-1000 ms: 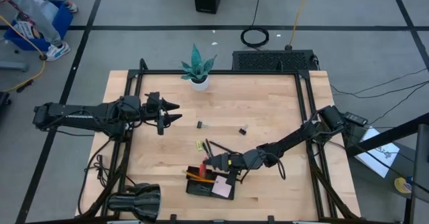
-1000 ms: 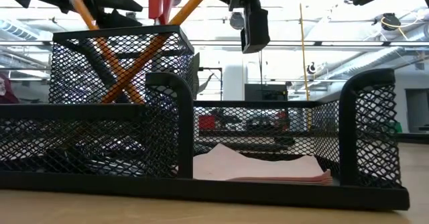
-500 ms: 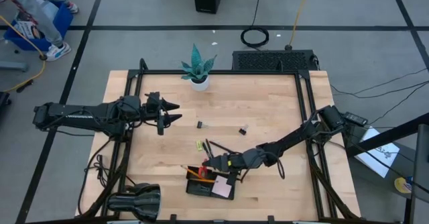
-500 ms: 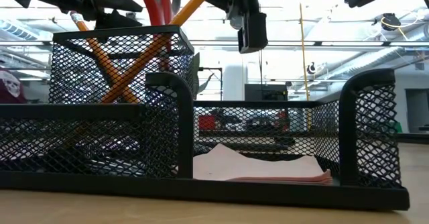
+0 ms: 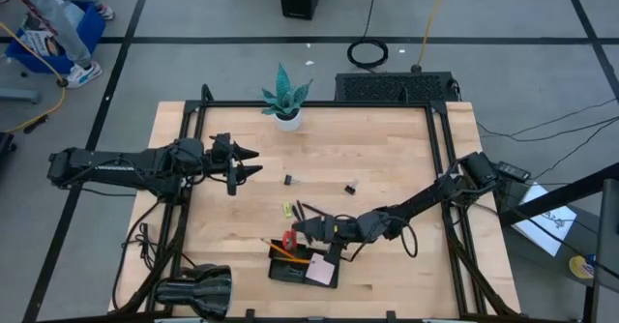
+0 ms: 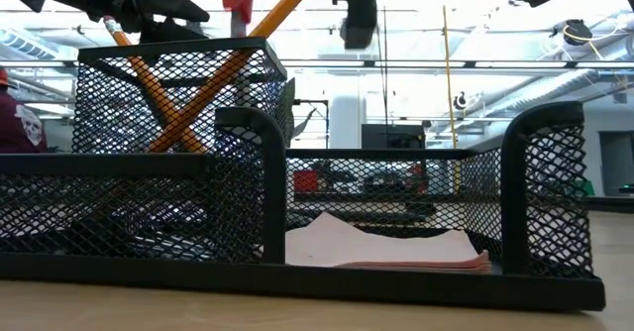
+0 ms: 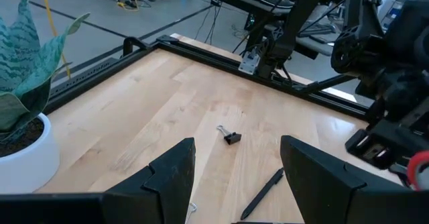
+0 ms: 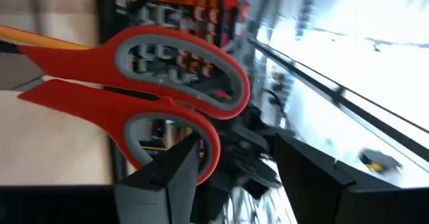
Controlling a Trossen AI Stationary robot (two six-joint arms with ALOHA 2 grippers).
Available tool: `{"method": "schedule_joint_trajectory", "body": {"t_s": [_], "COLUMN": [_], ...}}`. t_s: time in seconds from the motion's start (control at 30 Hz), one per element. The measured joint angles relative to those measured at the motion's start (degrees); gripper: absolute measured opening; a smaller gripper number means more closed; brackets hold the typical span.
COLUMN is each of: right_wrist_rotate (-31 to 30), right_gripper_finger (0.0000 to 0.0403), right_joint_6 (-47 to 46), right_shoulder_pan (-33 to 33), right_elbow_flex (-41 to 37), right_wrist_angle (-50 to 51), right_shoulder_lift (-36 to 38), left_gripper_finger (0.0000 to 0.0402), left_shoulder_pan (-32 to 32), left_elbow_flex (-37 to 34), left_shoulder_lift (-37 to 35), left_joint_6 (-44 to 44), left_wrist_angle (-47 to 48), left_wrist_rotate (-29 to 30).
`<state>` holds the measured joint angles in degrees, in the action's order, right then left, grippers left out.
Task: Pick and place office supplies into organizer
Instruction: Put the red scissors into the black desk organizer, then put the black binder clip into the black desk organizer
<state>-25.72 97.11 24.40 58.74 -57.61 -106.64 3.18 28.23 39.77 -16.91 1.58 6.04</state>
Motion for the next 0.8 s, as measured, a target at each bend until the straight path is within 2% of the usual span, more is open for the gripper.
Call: {"method": "schedule_joint_trajectory", "body": {"t_s": [0.13,0.23,0.33,0.4,0.53,0.7,0.8], "right_wrist_rotate": [0.5,-1.4,-0.3,0.3,-4.4,-7.1,-14.5], "right_gripper_finger": [0.0191,0.0202,0.0213,0.0218,0.022,0.0221,0.0221], "right_joint_6": [-4.4,-4.9,-8.2,-5.6,-3.4,-1.7,-2.7], "right_shoulder_pan": [0.1,0.3,1.3,1.8,1.8,2.3,1.2], "right_elbow_flex": [-0.1,-0.1,-0.1,0.0,0.0,0.0,-0.1], "right_wrist_angle": [6.4,12.3,11.6,10.5,8.3,7.7,1.8], "right_shoulder_lift": [-0.1,-0.1,0.2,0.4,0.3,0.3,0.3], "left_gripper_finger": [0.0225,0.0225,0.0225,0.0225,0.0225,0.0225,0.0225], "left_shoulder_pan": [0.0,0.0,0.0,0.0,0.0,0.0,0.0], "left_elbow_flex": [0.0,0.0,0.0,0.0,0.0,0.0,0.0], "left_shoulder_lift": [0.0,0.0,0.0,0.0,0.0,0.0,0.0], "left_joint_6": [0.0,0.0,0.1,0.5,0.3,0.3,0.3], "left_wrist_angle": [0.0,0.0,0.0,0.0,0.0,0.0,0.0], "left_wrist_rotate": [0.0,0.0,-0.4,-0.2,-0.1,-0.4,-0.3]}}
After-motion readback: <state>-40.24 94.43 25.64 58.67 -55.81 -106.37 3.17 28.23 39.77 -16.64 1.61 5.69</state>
